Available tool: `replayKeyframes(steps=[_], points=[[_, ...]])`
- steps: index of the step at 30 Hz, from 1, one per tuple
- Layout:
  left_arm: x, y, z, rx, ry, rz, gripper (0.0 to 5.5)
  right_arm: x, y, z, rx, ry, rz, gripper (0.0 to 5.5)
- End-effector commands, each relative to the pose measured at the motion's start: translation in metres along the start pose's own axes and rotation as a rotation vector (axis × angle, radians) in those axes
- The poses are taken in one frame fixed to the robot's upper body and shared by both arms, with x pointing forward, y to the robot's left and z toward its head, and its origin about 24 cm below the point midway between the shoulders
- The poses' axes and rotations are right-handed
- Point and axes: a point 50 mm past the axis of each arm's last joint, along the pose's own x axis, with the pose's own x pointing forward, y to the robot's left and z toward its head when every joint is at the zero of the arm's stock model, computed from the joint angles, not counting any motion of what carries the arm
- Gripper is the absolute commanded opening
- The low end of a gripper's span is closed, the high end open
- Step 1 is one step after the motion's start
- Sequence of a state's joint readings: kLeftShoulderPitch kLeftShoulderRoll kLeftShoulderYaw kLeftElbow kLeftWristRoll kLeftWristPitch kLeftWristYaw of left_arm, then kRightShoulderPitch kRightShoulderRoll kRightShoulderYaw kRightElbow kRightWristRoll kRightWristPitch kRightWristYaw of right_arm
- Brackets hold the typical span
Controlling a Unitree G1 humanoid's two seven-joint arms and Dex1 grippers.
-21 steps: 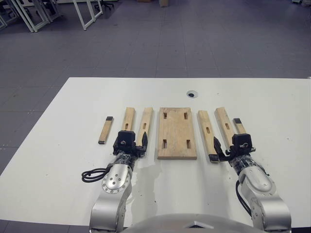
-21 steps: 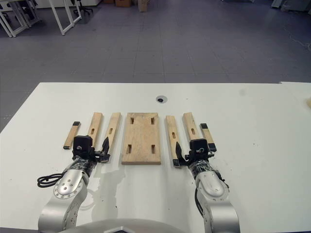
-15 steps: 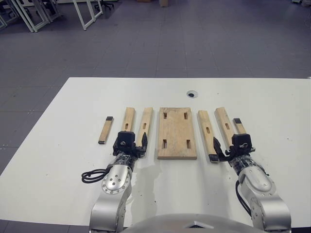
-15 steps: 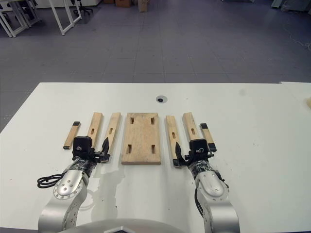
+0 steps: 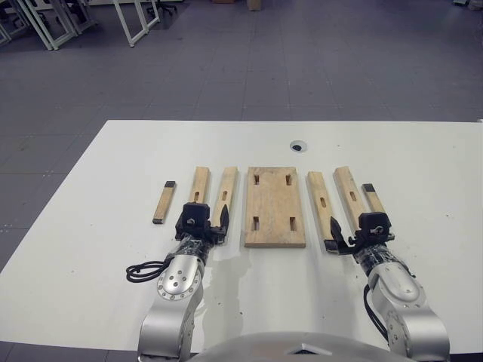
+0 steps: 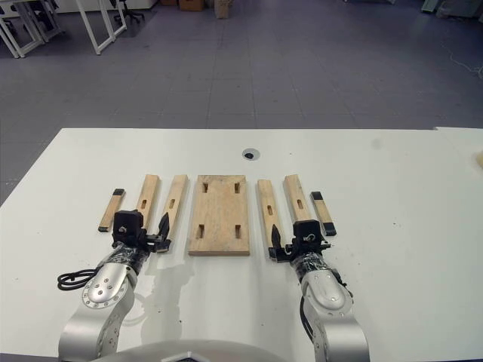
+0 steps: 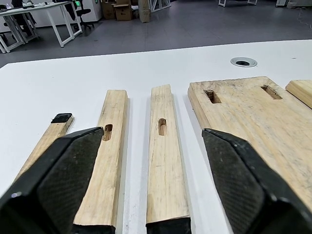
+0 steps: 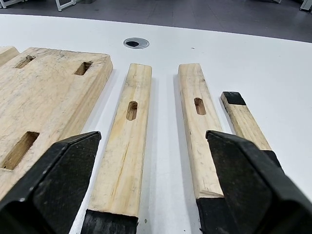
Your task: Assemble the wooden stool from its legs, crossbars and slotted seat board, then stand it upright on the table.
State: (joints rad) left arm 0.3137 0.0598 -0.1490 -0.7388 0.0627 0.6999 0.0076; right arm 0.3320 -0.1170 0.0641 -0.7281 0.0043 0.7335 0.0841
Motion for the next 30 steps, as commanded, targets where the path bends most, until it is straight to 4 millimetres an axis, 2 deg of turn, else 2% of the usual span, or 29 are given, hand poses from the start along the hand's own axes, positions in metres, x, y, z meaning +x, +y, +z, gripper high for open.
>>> replayKeyframes(steps=[1,18,21,25,28,30], points=[[0.003,0.001,0.000,0.012,0.008,-0.010,3.74,0.001,0.001,0.002,0.003,-0.007,-0.001,3.96],[0.002,0.002,0.000,0.023,0.014,-0.004,3.74,0.002,0.000,0.003,0.008,-0.010,-0.001,3.96],[0.003,0.002,0.001,0.020,0.012,0.002,3.74,0.013,-0.024,0.008,0.007,-0.030,-0.023,3.96],[0.003,0.003,0.000,0.011,0.014,0.011,3.74,0.031,-0.075,0.017,-0.013,-0.050,-0.047,3.96],[0.003,0.001,0.000,0.005,0.015,0.011,3.74,0.036,-0.098,0.008,0.052,0.005,0.064,3.96],[0.004,0.000,0.000,0.003,0.014,0.008,3.74,0.035,-0.107,0.000,0.112,0.048,0.140,3.96]])
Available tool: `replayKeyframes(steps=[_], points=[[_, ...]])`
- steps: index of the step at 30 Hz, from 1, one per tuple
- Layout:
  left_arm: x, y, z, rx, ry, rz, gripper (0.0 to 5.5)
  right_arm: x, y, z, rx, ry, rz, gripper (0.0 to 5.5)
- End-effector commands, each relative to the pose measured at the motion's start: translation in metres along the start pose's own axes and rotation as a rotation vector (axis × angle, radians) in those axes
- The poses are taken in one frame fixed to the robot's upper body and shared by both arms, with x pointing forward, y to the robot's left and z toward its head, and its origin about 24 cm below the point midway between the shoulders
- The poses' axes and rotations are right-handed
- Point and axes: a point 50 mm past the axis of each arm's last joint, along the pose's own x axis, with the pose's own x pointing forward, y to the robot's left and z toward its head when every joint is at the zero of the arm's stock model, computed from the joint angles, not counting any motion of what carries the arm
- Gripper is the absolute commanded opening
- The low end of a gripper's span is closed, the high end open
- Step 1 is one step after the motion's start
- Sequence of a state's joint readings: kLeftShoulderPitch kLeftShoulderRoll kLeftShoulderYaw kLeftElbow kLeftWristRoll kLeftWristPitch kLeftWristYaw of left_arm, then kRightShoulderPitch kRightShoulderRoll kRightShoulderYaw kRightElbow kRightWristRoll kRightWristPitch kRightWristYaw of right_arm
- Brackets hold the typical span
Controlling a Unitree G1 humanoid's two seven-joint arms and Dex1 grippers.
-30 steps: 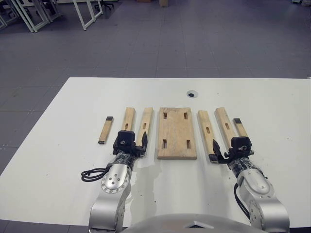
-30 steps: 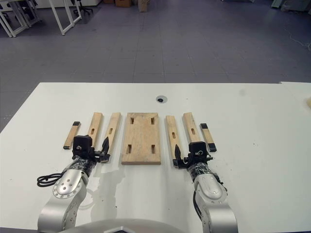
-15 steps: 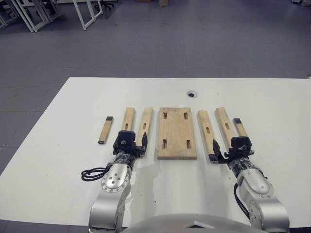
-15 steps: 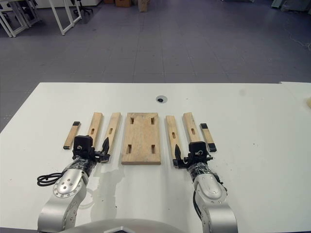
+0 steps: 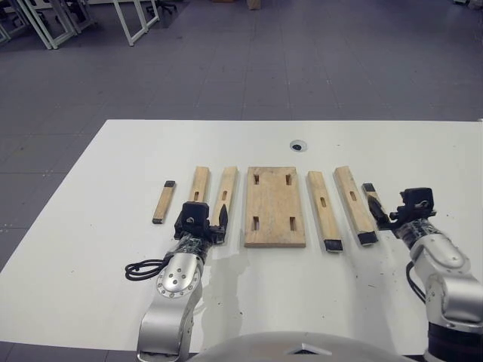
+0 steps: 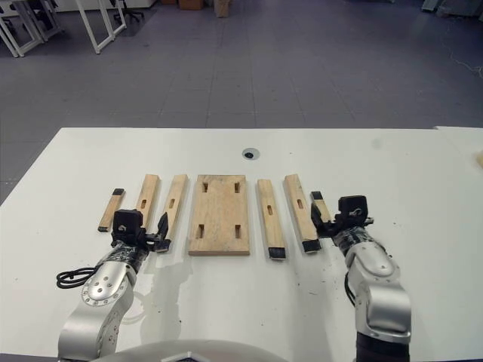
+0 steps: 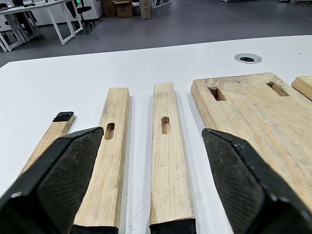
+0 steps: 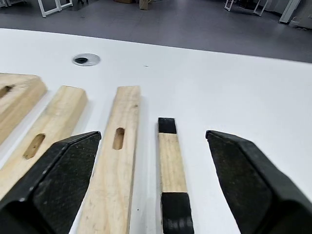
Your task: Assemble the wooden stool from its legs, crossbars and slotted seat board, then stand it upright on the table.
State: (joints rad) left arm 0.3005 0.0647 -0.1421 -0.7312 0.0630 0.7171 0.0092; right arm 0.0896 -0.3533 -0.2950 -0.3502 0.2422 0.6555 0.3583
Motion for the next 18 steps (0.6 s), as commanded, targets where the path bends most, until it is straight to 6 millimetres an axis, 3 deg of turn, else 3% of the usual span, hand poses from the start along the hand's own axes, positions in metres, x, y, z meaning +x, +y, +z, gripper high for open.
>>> replayKeyframes(steps=[1,4,10,18], points=[[0.002,-0.002,0.000,-0.004,0.000,0.001,3.74,-0.001,-0.018,-0.013,0.095,0.081,0.124,3.96],[0.002,-0.002,0.001,-0.005,-0.003,0.010,3.74,0.000,-0.032,-0.025,0.093,0.133,0.138,3.96],[0.003,-0.001,0.002,-0.001,-0.007,0.014,3.74,0.006,-0.044,-0.027,0.035,0.123,0.102,3.96],[0.003,0.000,0.003,0.008,-0.011,0.016,3.74,0.007,-0.043,-0.048,0.001,0.176,0.102,3.96]])
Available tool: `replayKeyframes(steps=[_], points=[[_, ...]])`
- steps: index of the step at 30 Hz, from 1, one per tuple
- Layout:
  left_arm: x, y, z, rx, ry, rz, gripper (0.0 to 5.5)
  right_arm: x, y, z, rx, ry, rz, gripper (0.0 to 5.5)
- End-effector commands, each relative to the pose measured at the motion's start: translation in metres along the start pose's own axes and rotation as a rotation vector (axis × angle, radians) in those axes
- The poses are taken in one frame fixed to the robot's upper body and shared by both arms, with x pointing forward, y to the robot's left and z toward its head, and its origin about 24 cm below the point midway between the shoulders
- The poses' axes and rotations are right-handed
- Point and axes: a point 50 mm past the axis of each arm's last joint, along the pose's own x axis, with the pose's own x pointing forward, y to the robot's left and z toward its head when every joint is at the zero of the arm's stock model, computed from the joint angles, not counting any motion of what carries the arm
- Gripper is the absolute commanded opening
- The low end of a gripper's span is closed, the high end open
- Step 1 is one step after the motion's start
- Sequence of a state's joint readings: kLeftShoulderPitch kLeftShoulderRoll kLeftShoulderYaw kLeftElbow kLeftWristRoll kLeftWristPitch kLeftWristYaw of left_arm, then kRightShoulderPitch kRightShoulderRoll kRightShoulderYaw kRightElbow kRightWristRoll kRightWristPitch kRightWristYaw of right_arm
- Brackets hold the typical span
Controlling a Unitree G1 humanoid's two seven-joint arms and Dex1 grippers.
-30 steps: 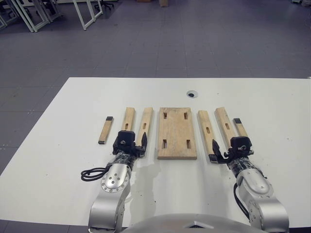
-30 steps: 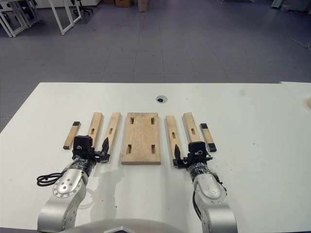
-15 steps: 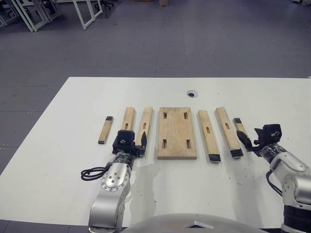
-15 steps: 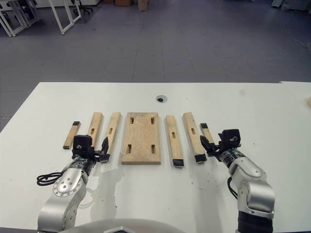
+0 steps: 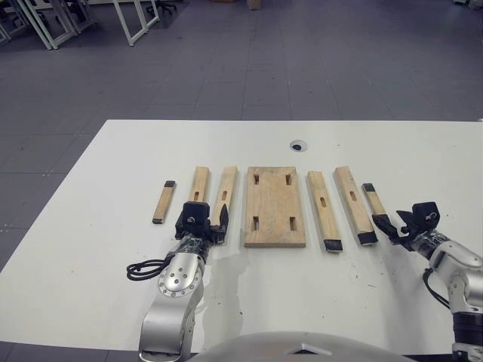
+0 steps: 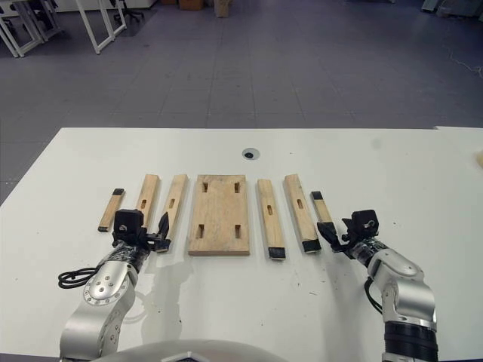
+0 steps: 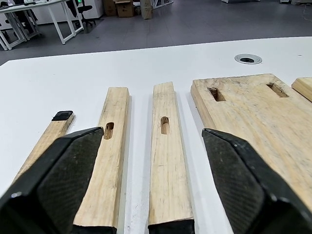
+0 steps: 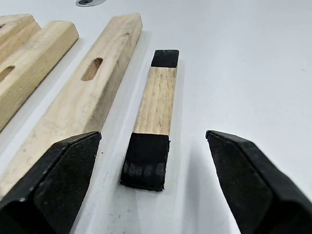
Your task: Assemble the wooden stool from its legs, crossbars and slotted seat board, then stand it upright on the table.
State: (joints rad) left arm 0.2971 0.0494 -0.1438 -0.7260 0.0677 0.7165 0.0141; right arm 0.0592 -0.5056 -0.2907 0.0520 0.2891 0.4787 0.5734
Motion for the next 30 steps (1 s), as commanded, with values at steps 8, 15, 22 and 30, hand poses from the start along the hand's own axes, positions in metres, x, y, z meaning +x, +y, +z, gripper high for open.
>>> replayKeyframes(steps=[8,15,22,30], points=[[0.003,0.002,0.004,0.017,-0.013,0.005,3.74,0.011,0.002,-0.027,-0.073,0.107,-0.044,3.43],[0.003,0.002,0.004,0.013,-0.007,0.006,3.74,0.008,0.005,-0.042,-0.014,0.145,-0.037,2.26],[0.008,0.002,0.000,-0.055,0.014,-0.082,3.74,-0.001,-0.005,-0.066,0.143,0.177,-0.129,1.27],[0.050,0.007,0.058,-0.414,-0.079,-0.336,3.74,0.010,0.005,0.044,-0.165,-0.232,-0.218,1.27]])
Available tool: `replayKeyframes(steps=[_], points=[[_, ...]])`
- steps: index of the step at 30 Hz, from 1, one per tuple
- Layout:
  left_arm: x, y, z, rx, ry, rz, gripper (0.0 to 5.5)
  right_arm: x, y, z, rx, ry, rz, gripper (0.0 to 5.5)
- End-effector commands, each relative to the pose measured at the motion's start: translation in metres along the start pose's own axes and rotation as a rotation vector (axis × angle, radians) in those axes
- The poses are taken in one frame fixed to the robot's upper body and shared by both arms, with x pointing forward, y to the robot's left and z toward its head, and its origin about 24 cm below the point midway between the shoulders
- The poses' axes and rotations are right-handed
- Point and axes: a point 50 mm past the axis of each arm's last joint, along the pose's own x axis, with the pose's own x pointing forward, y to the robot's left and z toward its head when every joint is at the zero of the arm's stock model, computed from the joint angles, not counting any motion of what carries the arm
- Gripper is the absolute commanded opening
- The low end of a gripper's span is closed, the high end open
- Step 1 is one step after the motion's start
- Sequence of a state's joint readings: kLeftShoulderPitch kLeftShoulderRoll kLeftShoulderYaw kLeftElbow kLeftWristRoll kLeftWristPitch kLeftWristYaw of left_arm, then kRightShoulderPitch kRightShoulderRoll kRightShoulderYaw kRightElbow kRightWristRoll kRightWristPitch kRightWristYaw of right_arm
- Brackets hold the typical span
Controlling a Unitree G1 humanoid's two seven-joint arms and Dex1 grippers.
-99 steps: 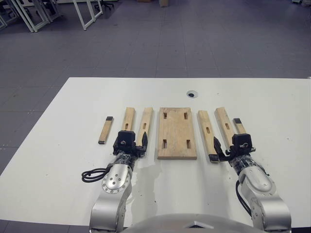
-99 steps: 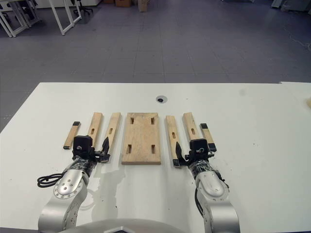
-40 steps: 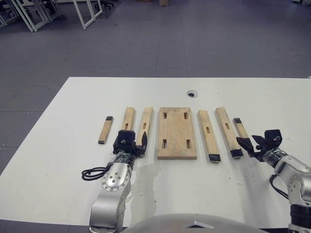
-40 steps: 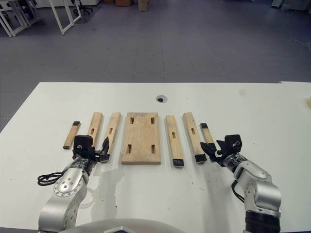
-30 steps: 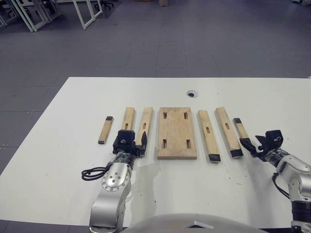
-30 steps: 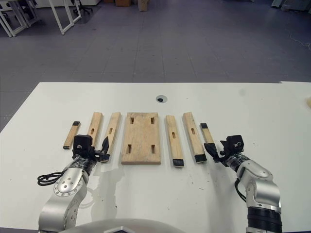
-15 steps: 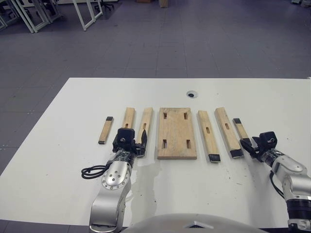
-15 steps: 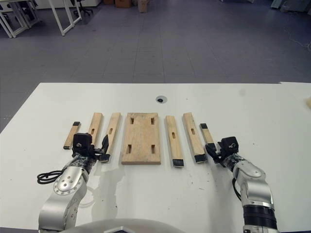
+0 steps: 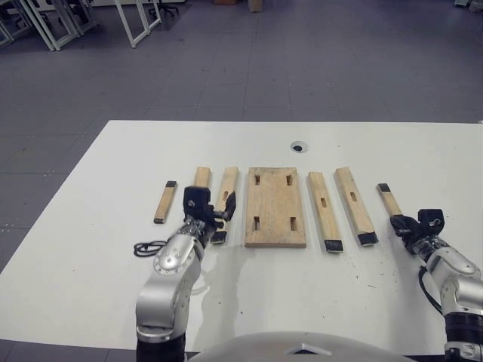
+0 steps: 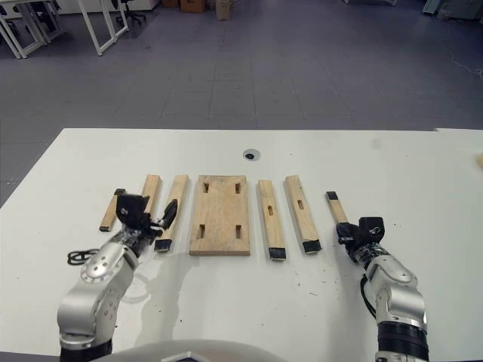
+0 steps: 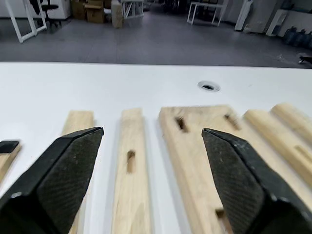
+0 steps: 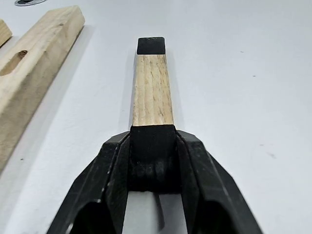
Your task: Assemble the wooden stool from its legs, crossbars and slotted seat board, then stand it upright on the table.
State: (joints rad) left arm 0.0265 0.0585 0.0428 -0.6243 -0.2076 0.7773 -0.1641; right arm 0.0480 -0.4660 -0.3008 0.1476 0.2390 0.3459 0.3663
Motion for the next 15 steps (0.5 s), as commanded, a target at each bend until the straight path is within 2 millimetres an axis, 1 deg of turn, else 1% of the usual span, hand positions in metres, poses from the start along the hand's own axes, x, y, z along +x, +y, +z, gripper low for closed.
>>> replayKeyframes(steps=[1,2,4,6,7,8,9,11,13,15], points=[[0.022,-0.001,0.018,-0.371,0.061,-0.116,3.74,0.004,0.033,0.069,-0.186,-0.276,0.071,1.27],[0.026,-0.005,0.014,-0.481,0.123,-0.187,3.74,0.004,0.054,0.081,-0.236,-0.338,0.151,1.27],[0.032,-0.013,0.010,-0.646,0.207,-0.322,3.74,-0.001,0.100,0.096,-0.292,-0.437,0.333,1.27],[0.040,-0.013,0.011,-0.744,0.252,-0.402,3.74,-0.011,0.145,0.101,-0.302,-0.498,0.505,1.27],[0.042,-0.014,0.014,-0.749,0.268,-0.436,3.74,-0.015,0.163,0.100,-0.298,-0.511,0.571,1.27],[0.044,-0.016,0.015,-0.753,0.283,-0.465,3.74,-0.018,0.176,0.098,-0.295,-0.515,0.622,1.27],[0.044,-0.018,0.016,-0.748,0.300,-0.490,3.74,-0.021,0.185,0.096,-0.296,-0.516,0.656,1.27],[0.043,-0.024,0.014,-0.739,0.331,-0.523,3.74,-0.023,0.195,0.096,-0.303,-0.518,0.702,1.27],[0.042,-0.027,0.014,-0.743,0.334,-0.548,3.74,-0.025,0.199,0.096,-0.310,-0.521,0.722,1.27],[0.044,-0.026,0.014,-0.752,0.324,-0.536,3.74,-0.026,0.201,0.096,-0.311,-0.520,0.735,1.27]])
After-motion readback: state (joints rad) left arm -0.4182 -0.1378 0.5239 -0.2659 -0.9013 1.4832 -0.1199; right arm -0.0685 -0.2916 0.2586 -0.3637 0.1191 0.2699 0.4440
